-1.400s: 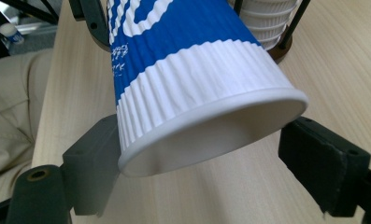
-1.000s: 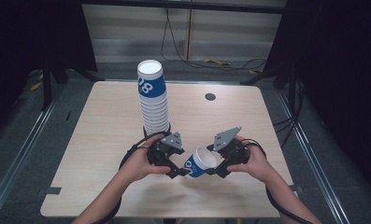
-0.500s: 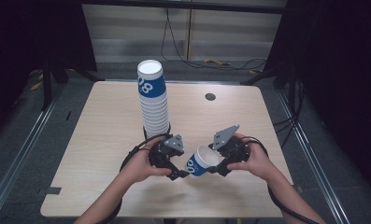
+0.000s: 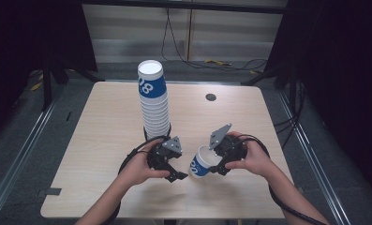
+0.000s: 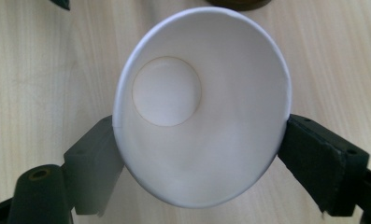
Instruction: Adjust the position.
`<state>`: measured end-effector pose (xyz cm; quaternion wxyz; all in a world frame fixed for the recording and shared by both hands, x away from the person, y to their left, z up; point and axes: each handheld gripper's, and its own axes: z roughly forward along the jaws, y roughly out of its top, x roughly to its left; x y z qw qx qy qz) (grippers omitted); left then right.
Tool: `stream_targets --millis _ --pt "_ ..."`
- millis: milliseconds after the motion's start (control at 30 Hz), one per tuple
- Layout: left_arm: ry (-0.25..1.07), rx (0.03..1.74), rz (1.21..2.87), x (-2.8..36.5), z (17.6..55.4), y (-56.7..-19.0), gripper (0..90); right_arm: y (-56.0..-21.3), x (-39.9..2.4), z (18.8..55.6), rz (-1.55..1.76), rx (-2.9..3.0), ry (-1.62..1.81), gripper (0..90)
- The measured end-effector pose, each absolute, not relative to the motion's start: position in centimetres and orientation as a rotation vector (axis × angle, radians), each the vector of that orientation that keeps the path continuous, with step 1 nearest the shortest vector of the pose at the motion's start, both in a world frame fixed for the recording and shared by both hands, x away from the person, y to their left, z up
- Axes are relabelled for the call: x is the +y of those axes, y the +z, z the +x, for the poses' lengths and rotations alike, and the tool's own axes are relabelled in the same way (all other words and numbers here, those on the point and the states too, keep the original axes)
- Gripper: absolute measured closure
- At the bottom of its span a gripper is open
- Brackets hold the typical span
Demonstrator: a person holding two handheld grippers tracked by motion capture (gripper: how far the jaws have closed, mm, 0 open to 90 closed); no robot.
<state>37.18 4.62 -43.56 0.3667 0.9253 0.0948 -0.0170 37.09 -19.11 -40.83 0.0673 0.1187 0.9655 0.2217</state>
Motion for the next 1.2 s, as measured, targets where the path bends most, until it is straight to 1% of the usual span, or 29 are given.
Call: stream_targets --millis 567,833,1200 --pt "-0.033 0.265 2.376 5.8 36.9 -44.1 20.3 -40.3 -17.4 37.5 0.329 2.966 0.478 15.1" --pt "-0.032 0.305 2.366 6.8 36.6 -45.1 20.2 -40.0 -16.2 37.8 0.282 2.997 0.367 14.5" --pt "-0.025 0.341 2.372 7.8 36.5 -45.3 19.9 -39.8 -15.1 37.9 0.24 3.015 0.265 13.2"
